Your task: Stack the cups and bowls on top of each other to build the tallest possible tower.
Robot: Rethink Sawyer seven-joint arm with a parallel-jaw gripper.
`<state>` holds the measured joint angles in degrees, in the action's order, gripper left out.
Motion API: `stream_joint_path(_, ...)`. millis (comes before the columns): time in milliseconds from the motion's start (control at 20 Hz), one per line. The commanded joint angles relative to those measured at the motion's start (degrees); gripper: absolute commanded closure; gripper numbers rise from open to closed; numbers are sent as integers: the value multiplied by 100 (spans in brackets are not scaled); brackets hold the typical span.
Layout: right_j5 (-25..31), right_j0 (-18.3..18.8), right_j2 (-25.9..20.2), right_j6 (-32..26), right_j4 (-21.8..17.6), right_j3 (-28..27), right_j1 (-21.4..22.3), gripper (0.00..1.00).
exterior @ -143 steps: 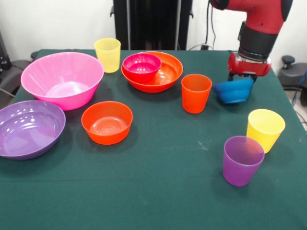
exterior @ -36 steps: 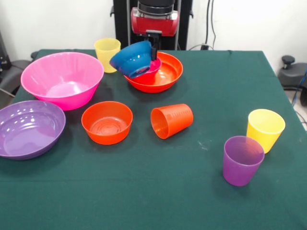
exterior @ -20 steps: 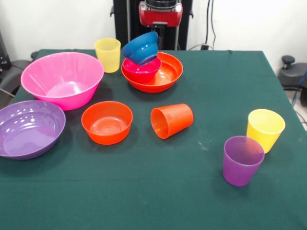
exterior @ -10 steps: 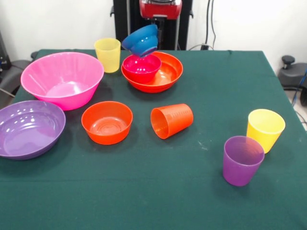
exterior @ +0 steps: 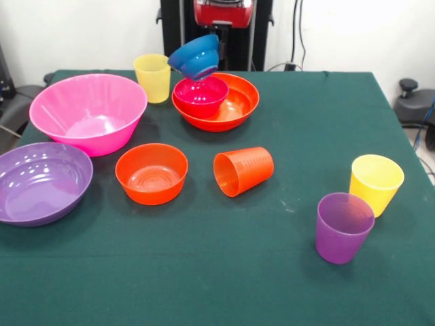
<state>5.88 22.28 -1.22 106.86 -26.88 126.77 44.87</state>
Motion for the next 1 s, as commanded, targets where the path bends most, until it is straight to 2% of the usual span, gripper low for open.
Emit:
stream_joint_path(50,-645,-224,63,663,-379,200,-514,100)
stream_joint_path(300,-766,-284,183,622,-345,205,-608,100)
stream_joint_path(750,-1730,-517,618,747,-270,-169,-1691,100)
stream_joint_path(1000,-2011,-519,738,733,-225,-122,-1861,100)
